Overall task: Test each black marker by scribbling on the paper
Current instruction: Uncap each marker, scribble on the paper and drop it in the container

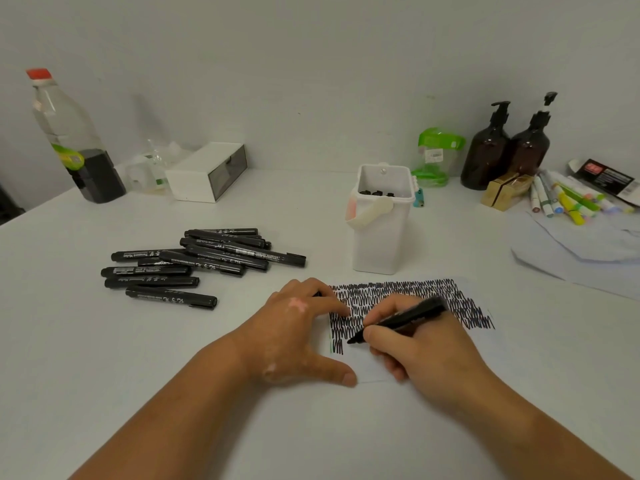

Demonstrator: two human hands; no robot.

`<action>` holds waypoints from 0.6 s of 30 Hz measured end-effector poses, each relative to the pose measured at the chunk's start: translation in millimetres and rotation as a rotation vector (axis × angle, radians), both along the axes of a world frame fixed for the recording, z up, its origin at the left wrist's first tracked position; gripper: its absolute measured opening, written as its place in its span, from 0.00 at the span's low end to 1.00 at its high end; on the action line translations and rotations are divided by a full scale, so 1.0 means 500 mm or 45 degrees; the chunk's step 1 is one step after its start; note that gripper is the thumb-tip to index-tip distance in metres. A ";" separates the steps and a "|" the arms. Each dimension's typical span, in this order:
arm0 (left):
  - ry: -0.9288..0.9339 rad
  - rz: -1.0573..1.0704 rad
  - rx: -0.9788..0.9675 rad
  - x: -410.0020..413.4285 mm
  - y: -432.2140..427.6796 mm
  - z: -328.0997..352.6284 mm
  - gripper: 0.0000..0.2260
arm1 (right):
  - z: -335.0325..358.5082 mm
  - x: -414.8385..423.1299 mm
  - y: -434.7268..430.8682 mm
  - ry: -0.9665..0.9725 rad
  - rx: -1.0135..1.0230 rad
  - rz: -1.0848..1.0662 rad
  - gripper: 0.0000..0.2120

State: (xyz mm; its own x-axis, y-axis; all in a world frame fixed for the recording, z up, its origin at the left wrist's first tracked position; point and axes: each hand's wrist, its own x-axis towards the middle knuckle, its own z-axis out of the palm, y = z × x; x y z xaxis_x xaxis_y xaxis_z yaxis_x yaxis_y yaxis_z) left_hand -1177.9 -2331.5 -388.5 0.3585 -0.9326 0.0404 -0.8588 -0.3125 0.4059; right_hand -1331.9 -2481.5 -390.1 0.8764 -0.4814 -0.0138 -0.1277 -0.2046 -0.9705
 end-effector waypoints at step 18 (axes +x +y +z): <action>0.017 0.009 0.004 0.002 -0.003 -0.004 0.38 | -0.005 0.000 -0.006 0.122 -0.359 -0.057 0.05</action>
State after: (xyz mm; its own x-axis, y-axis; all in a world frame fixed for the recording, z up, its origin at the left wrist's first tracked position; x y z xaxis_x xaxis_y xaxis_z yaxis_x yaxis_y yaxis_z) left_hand -1176.8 -2332.7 -390.4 0.3653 -0.9303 0.0324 -0.8511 -0.3198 0.4164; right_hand -1332.0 -2484.5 -392.7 0.8554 -0.5161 0.0443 -0.2309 -0.4565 -0.8592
